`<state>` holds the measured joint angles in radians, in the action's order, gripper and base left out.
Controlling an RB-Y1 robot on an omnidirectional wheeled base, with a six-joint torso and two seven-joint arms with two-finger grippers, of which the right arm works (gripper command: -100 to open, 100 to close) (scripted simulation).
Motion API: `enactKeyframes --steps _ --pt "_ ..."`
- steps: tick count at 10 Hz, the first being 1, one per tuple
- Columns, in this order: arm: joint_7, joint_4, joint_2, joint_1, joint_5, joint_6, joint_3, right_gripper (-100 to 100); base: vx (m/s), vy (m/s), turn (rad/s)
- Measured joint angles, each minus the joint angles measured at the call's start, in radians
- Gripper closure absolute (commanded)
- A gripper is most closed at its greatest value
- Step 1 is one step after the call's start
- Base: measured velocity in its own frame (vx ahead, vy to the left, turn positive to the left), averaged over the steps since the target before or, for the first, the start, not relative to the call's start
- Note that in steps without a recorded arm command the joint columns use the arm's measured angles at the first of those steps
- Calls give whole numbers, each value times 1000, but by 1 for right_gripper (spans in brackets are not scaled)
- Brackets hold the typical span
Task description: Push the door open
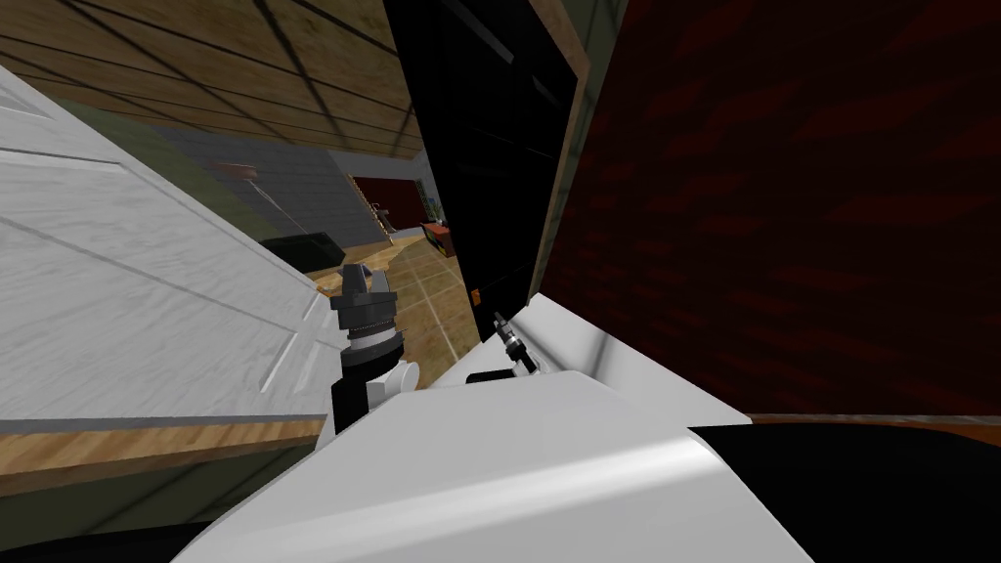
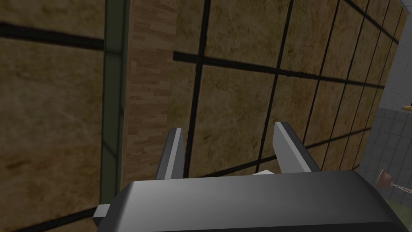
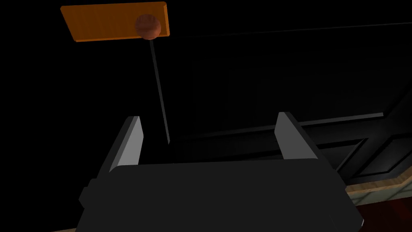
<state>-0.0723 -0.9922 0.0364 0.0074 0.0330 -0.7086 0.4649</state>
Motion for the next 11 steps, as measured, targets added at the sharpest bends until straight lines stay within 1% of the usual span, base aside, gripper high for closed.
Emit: enactKeyframes --steps 1,2,4,6,7,8,10,11 --pt "-1 24 -2 -10 1 -6 7 -100 130 -20 7" --pt "0 58 -8 -23 2 -14 18 -100 120 -21 14" --pt "7 99 -20 -33 7 -23 38 -100 132 -29 6" --pt "7 150 -28 -53 9 -34 55 -100 150 -20 8" --pt "6 170 -32 -63 10 -36 65 -100 152 -21 7" --pt "8 187 -38 -67 13 -37 76 -100 121 -20 6" --pt "10 231 -50 -84 14 -48 87 -100 129 -17 7" --pt "10 239 -53 -87 16 -46 97 -100 117 -16 1"
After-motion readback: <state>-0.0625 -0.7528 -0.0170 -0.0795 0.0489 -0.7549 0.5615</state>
